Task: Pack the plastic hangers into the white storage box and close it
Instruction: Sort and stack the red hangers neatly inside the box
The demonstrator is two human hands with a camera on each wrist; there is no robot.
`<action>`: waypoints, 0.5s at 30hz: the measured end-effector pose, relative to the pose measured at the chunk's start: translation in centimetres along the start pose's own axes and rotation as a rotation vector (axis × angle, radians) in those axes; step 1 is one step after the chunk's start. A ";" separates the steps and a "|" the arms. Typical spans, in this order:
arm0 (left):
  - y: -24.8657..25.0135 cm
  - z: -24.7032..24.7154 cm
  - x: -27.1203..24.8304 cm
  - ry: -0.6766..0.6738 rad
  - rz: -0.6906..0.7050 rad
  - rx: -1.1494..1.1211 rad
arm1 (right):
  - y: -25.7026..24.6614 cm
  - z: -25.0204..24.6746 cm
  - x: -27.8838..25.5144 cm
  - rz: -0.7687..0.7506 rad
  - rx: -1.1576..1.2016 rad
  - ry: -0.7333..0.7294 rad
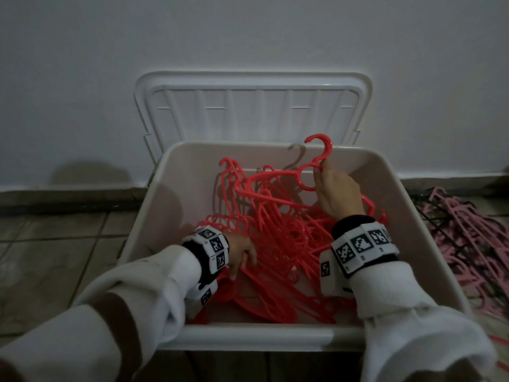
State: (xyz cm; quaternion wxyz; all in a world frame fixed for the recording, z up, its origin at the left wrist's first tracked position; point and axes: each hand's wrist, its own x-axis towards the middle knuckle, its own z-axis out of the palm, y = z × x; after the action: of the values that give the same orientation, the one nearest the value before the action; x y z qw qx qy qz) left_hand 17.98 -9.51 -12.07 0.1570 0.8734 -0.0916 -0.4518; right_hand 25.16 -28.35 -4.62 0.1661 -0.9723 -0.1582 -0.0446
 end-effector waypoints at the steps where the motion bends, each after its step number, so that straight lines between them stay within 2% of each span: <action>1: -0.2 0.1 0.1 0.032 0.014 -0.010 | 0.0 0.0 0.0 0.000 0.001 -0.007; 8: -0.3 -1.6 -0.9 0.135 0.218 -0.276 | -0.2 -0.3 0.0 0.013 0.012 -0.013; 13: -0.9 -2.9 -1.8 0.231 0.264 -0.387 | -0.5 -0.7 -0.2 0.009 0.021 -0.017; 15: -1.2 -3.3 -2.2 0.319 0.278 -0.437 | -0.5 -0.8 -0.2 0.005 0.030 -0.016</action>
State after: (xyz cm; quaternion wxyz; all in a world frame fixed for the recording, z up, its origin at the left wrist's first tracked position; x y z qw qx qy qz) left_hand 19.48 -7.14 -9.03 0.4139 0.8579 -0.0851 -0.2922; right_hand 24.79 -28.20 -3.77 0.1797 -0.9704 -0.1578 -0.0342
